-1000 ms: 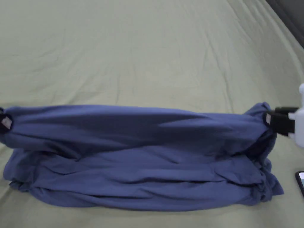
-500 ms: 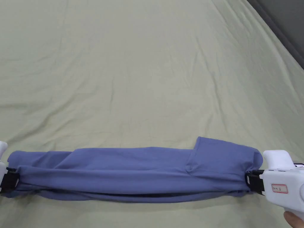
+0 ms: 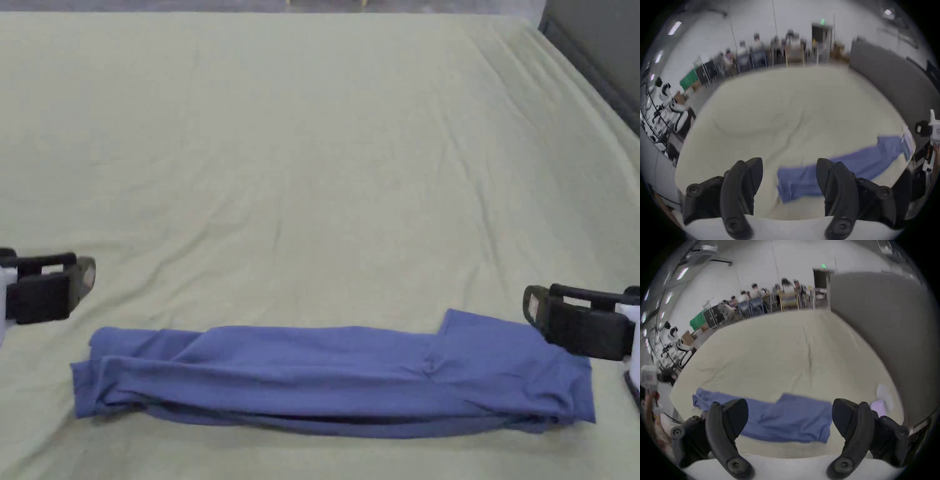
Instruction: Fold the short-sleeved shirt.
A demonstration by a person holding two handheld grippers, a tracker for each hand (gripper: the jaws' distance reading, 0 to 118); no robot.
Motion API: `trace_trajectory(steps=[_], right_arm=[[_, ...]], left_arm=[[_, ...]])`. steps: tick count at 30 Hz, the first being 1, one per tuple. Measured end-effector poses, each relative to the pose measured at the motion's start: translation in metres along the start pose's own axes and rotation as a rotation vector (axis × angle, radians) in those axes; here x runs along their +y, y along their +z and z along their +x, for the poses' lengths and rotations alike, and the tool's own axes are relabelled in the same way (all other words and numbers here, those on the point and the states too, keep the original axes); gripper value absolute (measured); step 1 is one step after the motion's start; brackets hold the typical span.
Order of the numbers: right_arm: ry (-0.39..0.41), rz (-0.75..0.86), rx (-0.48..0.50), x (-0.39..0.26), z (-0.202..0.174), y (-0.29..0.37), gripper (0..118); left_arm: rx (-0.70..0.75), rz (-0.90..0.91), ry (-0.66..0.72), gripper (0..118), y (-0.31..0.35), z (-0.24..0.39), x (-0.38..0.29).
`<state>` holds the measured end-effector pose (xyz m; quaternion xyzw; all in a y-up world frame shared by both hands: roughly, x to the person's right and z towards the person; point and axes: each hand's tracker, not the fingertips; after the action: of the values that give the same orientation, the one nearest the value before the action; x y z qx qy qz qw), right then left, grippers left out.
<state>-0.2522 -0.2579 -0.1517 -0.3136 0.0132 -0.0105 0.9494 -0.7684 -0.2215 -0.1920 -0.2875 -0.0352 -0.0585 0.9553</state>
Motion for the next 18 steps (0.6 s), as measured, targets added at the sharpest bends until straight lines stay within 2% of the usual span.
trace_trajectory(steps=[1, 2, 3, 4, 5, 7, 10, 13, 15, 18], right_arm=[[0.049, 0.042, -0.018, 0.004, -0.008, 0.007, 102], [0.088, 0.068, -0.039, 0.007, -0.019, 0.011, 87], [0.108, 0.095, -0.053, 0.007, -0.025, 0.013, 58], [0.092, 0.113, -0.062, 0.005, -0.031, 0.009, 4], [0.085, 0.143, -0.096, 0.002, -0.034, 0.011, 3], [0.051, 0.111, -0.009, 0.001, -0.033, 0.005, 3], [0.032, 0.097, 0.007, 0.001, -0.034, 0.001, 3], [0.002, 0.070, 0.046, -0.001, -0.034, -0.002, 3], [-0.024, 0.045, 0.084, -0.004, -0.034, -0.006, 3], [-0.027, -0.005, 0.093, -0.010, -0.041, -0.016, 3]], left_arm=[[0.032, 0.109, -0.025, 76, 0.017, 0.003, 0.004], [0.062, 0.206, -0.065, 71, 0.030, 0.007, 0.002], [0.060, 0.216, -0.095, 42, 0.034, 0.008, 0.003], [0.054, 0.203, -0.088, 0, 0.034, 0.007, 0.005], [0.071, 0.218, -0.034, 0, 0.031, 0.005, 0.003], [0.009, 0.084, 0.001, 0, 0.020, -0.003, 0.002], [0.033, 0.067, -0.021, 0, 0.011, -0.009, -0.010], [-0.149, -0.044, 0.100, 0, -0.009, -0.032, -0.025], [-0.322, -0.119, 0.233, 0, -0.030, -0.057, -0.045], [-0.575, -0.249, 0.502, 0, -0.076, -0.107, -0.089]])
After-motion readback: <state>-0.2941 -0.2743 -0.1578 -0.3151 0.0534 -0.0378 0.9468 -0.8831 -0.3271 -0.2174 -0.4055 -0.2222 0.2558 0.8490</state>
